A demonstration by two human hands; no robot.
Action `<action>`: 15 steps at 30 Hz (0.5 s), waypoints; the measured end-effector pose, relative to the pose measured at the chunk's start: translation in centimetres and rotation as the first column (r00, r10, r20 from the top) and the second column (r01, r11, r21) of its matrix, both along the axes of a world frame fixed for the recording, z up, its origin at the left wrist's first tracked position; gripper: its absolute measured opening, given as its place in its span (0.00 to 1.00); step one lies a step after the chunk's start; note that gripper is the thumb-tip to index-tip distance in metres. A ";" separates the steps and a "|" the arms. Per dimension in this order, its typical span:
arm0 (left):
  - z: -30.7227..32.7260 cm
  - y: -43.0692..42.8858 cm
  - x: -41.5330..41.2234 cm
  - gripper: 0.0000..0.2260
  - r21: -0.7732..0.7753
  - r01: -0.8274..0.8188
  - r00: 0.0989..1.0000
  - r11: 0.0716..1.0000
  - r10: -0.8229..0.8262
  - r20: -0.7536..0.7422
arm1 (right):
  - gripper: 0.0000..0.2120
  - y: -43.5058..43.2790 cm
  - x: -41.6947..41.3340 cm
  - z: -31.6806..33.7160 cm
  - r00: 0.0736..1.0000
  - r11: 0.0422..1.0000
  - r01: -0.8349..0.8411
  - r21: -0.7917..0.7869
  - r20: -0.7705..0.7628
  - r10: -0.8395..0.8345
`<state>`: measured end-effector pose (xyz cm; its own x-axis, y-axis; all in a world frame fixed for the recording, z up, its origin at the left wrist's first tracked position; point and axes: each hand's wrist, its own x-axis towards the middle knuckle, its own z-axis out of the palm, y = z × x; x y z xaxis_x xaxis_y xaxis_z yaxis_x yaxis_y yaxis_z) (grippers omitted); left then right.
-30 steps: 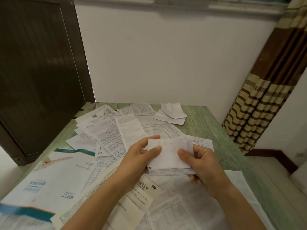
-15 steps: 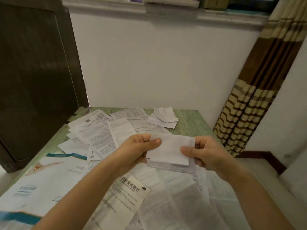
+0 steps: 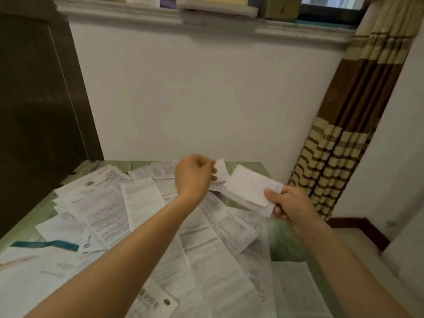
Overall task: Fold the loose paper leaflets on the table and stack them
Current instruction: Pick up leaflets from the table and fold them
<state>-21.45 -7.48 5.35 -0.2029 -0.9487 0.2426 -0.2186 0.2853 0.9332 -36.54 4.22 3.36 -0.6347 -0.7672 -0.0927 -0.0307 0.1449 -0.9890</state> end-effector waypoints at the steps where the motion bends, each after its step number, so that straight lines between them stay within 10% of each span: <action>1: -0.1 -0.8 -0.2 0.10 -0.006 -0.055 0.999 0.998 0.055 0.002 | 0.05 -0.5 -1.0 -0.5 0.995 0.995 0.095 0.018 -0.035 -0.094; 8: -3.4 0.0 -2.9 0.09 -0.055 0.190 0.918 0.980 -0.157 0.364 | 0.15 -5.5 -3.8 -3.8 0.950 0.924 0.312 0.220 -0.095 -0.298; 15: -5.8 0.5 -4.2 0.13 -0.126 0.307 0.841 0.943 -0.207 0.499 | 0.22 -7.3 -2.6 -4.6 0.799 0.833 0.426 0.354 -0.578 -0.163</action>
<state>-25.60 -7.00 -0.40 -0.5699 -0.7899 0.2263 -0.5115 0.5566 0.6546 -39.10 -3.05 -1.20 -0.8731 -0.4867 0.0276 -0.3825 0.6488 -0.6579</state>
